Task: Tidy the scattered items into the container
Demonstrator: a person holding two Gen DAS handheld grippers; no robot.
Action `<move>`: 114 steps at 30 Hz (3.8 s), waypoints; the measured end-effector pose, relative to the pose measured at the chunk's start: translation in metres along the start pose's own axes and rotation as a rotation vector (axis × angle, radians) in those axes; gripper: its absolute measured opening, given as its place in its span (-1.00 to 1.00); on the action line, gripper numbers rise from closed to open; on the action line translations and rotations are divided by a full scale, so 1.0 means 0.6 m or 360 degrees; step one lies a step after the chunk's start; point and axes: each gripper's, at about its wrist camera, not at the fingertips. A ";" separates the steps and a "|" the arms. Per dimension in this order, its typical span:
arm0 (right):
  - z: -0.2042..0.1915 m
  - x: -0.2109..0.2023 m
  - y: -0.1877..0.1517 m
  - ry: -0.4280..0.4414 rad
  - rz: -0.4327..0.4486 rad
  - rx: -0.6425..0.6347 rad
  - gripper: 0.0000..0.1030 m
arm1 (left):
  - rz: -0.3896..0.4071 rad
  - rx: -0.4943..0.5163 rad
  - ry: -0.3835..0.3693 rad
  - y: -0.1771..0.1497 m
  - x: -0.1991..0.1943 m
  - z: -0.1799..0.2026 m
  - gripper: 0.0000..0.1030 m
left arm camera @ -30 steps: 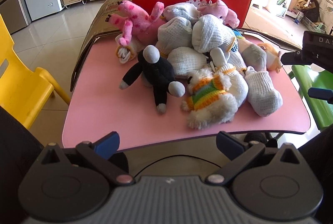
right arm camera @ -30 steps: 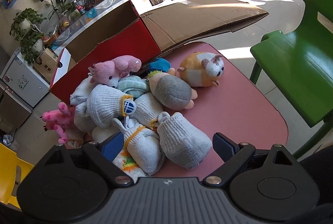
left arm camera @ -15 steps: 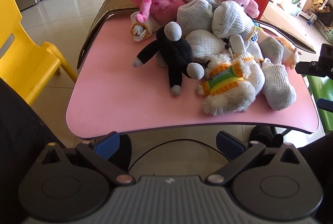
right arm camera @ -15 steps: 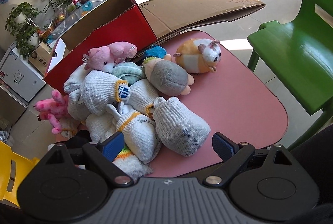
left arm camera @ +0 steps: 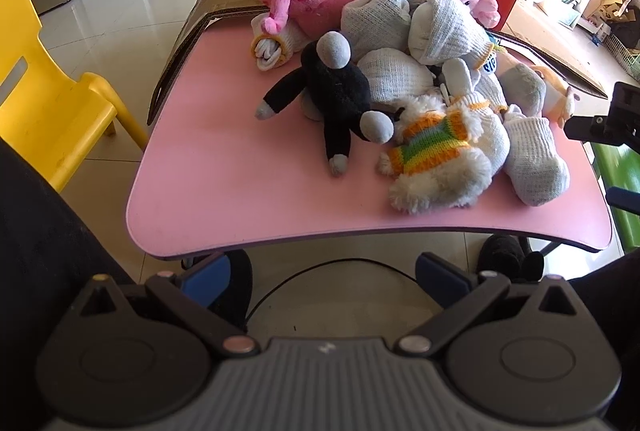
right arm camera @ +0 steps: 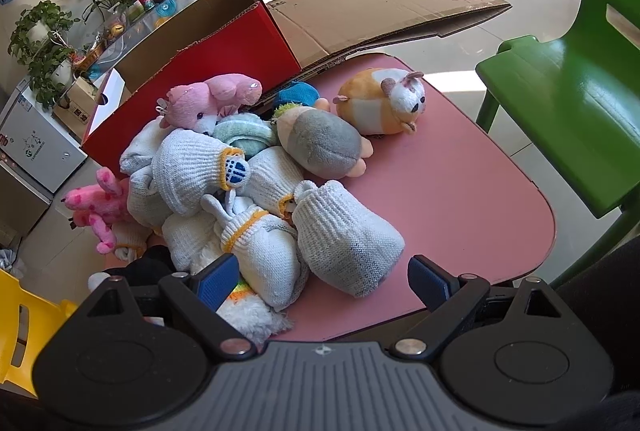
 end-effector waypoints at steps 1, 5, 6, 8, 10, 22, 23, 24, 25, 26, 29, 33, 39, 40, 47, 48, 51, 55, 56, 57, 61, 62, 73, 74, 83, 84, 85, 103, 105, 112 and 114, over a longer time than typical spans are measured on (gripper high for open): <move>0.000 0.001 0.000 -0.0004 -0.0004 0.0000 0.80 | -0.0015 0.0000 0.0005 -0.001 0.002 0.000 0.99; -0.003 0.009 -0.001 -0.0022 -0.0039 -0.0015 0.80 | -0.0082 -0.0032 0.0013 -0.002 0.013 -0.006 0.99; -0.003 0.011 -0.001 -0.0029 -0.0046 -0.0018 0.80 | -0.0097 -0.0045 0.0011 -0.002 0.016 -0.007 0.99; -0.004 0.013 -0.002 -0.0034 -0.0055 -0.0021 0.80 | -0.0116 -0.0068 0.0003 -0.003 0.020 -0.011 0.99; -0.002 0.015 -0.002 -0.0034 -0.0062 -0.0017 0.80 | -0.0131 -0.0085 -0.0003 -0.003 0.023 -0.013 0.99; -0.003 0.024 -0.003 -0.0027 -0.0099 -0.0001 0.80 | -0.0167 -0.0092 -0.0006 -0.002 0.028 -0.012 0.99; -0.004 0.024 -0.003 -0.0028 -0.0099 -0.0003 0.80 | -0.0171 -0.0096 -0.0014 -0.002 0.029 -0.012 0.99; -0.005 0.024 -0.003 -0.0029 -0.0099 -0.0003 0.80 | -0.0174 -0.0101 -0.0022 -0.001 0.029 -0.013 0.99; -0.005 0.024 -0.003 -0.0028 -0.0099 -0.0003 0.80 | -0.0178 -0.0104 -0.0026 -0.001 0.030 -0.012 0.99; -0.005 0.024 -0.003 -0.0028 -0.0100 -0.0004 0.80 | -0.0181 -0.0103 -0.0026 -0.001 0.031 -0.011 0.99; -0.007 0.025 -0.004 -0.0025 -0.0101 -0.0002 0.80 | -0.0193 -0.0098 -0.0018 0.000 0.036 -0.008 0.99; -0.008 0.024 -0.003 -0.0005 -0.0101 0.0018 0.80 | -0.0220 -0.0097 0.0005 0.000 0.044 -0.005 0.99; -0.007 0.022 -0.001 0.0024 -0.0111 0.0034 0.80 | -0.0248 -0.0063 0.0033 -0.003 0.055 0.004 0.99; -0.008 0.022 0.000 0.0030 -0.0115 0.0035 0.80 | -0.0251 -0.0052 0.0039 -0.004 0.057 0.005 0.99; -0.014 0.023 -0.002 0.0060 -0.0154 0.0036 0.80 | -0.0278 0.0001 0.0081 -0.011 0.069 0.017 0.99; -0.013 0.023 -0.002 0.0068 -0.0158 0.0044 0.80 | -0.0283 0.0003 0.0086 -0.012 0.071 0.018 0.99; -0.014 0.022 -0.001 0.0086 -0.0170 0.0059 0.80 | -0.0292 0.0018 0.0116 -0.013 0.076 0.022 0.99; -0.015 0.023 0.000 0.0108 -0.0193 0.0080 0.80 | -0.0302 0.0049 0.0143 -0.014 0.081 0.029 0.99; -0.015 0.023 0.000 0.0113 -0.0198 0.0085 0.80 | -0.0306 0.0058 0.0147 -0.015 0.082 0.031 0.99; -0.015 0.023 0.000 0.0119 -0.0202 0.0091 0.80 | -0.0309 0.0066 0.0152 -0.016 0.083 0.033 0.99; -0.016 0.022 0.001 0.0145 -0.0215 0.0107 0.80 | -0.0320 0.0093 0.0170 -0.019 0.088 0.040 0.99; -0.017 0.022 0.000 0.0148 -0.0218 0.0109 0.80 | -0.0323 0.0096 0.0174 -0.020 0.089 0.041 0.99; -0.020 0.032 -0.001 0.0143 -0.0252 0.0113 0.80 | -0.0335 0.0113 0.0196 -0.021 0.093 0.043 0.99; -0.020 0.032 -0.001 0.0140 -0.0249 0.0108 0.80 | -0.0331 0.0114 0.0195 -0.022 0.093 0.044 0.99; -0.020 0.044 -0.003 0.0096 -0.0241 0.0077 0.80 | -0.0300 0.0092 0.0198 -0.016 0.085 0.041 0.99; -0.018 0.046 -0.004 0.0092 -0.0235 0.0079 0.80 | -0.0297 0.0089 0.0192 -0.016 0.084 0.040 0.99; -0.017 0.047 -0.004 0.0096 -0.0228 0.0085 0.80 | -0.0299 0.0086 0.0186 -0.015 0.083 0.038 0.99; 0.015 0.049 0.004 0.0110 -0.0103 0.0177 0.80 | -0.0246 -0.0050 0.0123 -0.005 0.060 0.009 0.99; 0.019 0.049 0.006 0.0125 -0.0101 0.0187 0.76 | -0.0209 -0.0033 0.0120 -0.005 0.052 0.010 0.99; 0.026 0.053 0.009 0.0099 -0.0063 0.0202 0.69 | -0.0115 0.0014 0.0098 0.004 0.034 0.015 0.99; 0.026 0.057 0.011 0.0086 -0.0060 0.0194 0.69 | -0.0116 0.0004 0.0098 0.009 0.039 0.013 0.99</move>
Point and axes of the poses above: each gripper's, at about its wrist camera, not at the fingertips, and x roughly the way its jaws point, z to its right, y to its top, and after that the axes turned 7 degrees about -z, right-handed
